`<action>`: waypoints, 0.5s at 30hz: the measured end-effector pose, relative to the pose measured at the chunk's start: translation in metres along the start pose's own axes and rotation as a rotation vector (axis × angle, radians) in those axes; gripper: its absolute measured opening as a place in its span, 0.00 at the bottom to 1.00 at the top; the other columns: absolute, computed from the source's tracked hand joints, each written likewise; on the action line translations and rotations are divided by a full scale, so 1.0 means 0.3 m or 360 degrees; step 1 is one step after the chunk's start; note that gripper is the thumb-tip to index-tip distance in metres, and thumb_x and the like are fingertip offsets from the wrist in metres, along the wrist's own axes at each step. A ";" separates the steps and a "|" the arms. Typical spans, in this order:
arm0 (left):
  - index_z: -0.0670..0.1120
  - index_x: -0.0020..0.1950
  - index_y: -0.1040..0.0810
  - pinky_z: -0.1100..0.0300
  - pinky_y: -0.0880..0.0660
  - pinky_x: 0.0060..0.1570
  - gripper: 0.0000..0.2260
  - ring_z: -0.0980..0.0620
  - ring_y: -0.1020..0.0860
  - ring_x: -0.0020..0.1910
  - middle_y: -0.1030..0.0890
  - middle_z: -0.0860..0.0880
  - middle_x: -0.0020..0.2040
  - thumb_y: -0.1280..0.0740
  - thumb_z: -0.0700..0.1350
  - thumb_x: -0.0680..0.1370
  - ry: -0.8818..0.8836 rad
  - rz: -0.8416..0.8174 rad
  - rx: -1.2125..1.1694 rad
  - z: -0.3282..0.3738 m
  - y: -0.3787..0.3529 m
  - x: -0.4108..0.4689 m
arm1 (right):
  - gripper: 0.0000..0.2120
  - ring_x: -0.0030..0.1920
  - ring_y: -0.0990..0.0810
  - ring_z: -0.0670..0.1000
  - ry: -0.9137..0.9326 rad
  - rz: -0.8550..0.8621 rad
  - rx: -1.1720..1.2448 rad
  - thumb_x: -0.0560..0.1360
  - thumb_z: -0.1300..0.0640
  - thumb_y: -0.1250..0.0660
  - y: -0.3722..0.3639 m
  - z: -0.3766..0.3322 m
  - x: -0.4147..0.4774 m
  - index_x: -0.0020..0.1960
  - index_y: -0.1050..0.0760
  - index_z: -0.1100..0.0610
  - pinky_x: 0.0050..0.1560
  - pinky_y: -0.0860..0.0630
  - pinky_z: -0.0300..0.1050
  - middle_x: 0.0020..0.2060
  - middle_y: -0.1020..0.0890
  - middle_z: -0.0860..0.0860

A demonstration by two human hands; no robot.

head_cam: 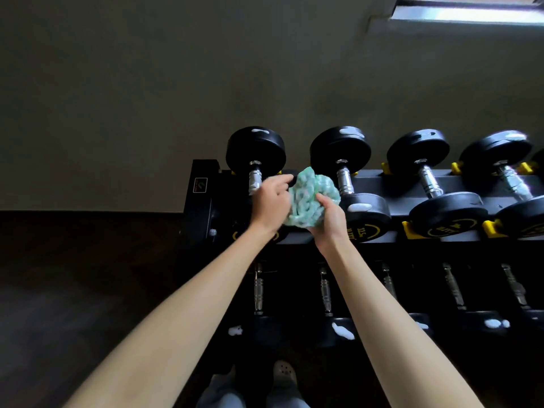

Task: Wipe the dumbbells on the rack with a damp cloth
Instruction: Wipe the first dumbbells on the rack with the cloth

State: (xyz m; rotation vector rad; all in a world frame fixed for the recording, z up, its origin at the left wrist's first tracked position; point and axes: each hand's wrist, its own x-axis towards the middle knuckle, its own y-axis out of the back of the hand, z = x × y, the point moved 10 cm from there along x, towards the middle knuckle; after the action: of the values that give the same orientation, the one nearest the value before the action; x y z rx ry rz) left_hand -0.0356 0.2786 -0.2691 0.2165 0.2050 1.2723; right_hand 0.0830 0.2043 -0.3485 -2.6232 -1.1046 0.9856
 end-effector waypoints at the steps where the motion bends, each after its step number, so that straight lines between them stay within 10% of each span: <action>1: 0.36 0.57 0.21 0.70 0.31 0.53 0.16 0.47 0.22 0.57 0.20 0.41 0.57 0.41 0.31 0.73 0.0045 0.0162 0.0016 -0.015 0.070 0.020 | 0.11 0.49 0.21 0.54 0.0129 0.0151 -0.0274 0.76 0.62 0.39 0.029 -0.027 -0.009 0.57 0.26 0.60 0.44 0.25 0.44 0.48 0.20 0.54; 4: 0.40 0.55 0.19 0.70 0.33 0.48 0.14 0.48 0.22 0.56 0.18 0.44 0.55 0.40 0.32 0.75 0.0254 0.0399 0.0207 -0.130 0.250 0.063 | 0.15 0.54 0.26 0.54 0.0487 0.0470 -0.0997 0.77 0.63 0.42 0.049 -0.072 -0.062 0.63 0.29 0.59 0.49 0.33 0.42 0.49 0.23 0.53; 12: 0.44 0.56 0.19 0.57 0.27 0.60 0.13 0.49 0.23 0.56 0.19 0.46 0.56 0.37 0.33 0.77 0.0532 -0.0064 0.0430 -0.350 0.363 0.093 | 0.20 0.48 0.28 0.53 0.0522 0.0235 -0.1354 0.75 0.56 0.46 -0.139 0.100 -0.108 0.63 0.29 0.60 0.50 0.34 0.45 0.47 0.23 0.53; 15: 0.40 0.65 0.26 0.62 0.26 0.57 0.21 0.51 0.23 0.54 0.21 0.44 0.59 0.42 0.26 0.76 0.0572 -0.0279 0.0280 -0.361 0.360 0.092 | 0.26 0.67 0.32 0.55 0.0818 0.0017 -0.1519 0.74 0.56 0.45 -0.233 0.118 -0.147 0.71 0.35 0.59 0.67 0.36 0.49 0.65 0.27 0.55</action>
State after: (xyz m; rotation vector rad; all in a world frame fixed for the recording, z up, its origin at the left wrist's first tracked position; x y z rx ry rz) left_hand -0.1565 0.3402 -0.3448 0.1150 0.6327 1.1115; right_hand -0.0033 0.2205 -0.3287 -3.2265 -1.6649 -0.3726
